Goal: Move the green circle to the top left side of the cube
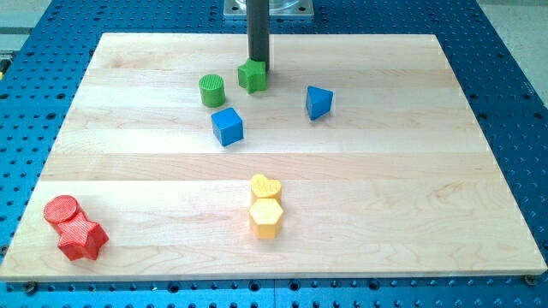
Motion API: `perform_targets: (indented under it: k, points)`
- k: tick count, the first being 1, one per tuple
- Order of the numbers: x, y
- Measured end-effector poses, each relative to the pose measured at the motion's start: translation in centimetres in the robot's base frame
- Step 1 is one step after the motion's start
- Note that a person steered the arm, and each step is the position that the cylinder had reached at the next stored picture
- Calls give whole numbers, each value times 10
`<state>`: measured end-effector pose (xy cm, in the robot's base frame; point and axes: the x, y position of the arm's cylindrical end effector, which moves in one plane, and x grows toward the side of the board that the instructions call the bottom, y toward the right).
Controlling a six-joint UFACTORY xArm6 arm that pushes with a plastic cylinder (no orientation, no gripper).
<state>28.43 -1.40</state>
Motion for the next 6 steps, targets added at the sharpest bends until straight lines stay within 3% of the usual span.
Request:
perform_targets:
  k: [2,3,6]
  points:
    - [-16,-8]
    - [-34,-52]
    - [46,-49]
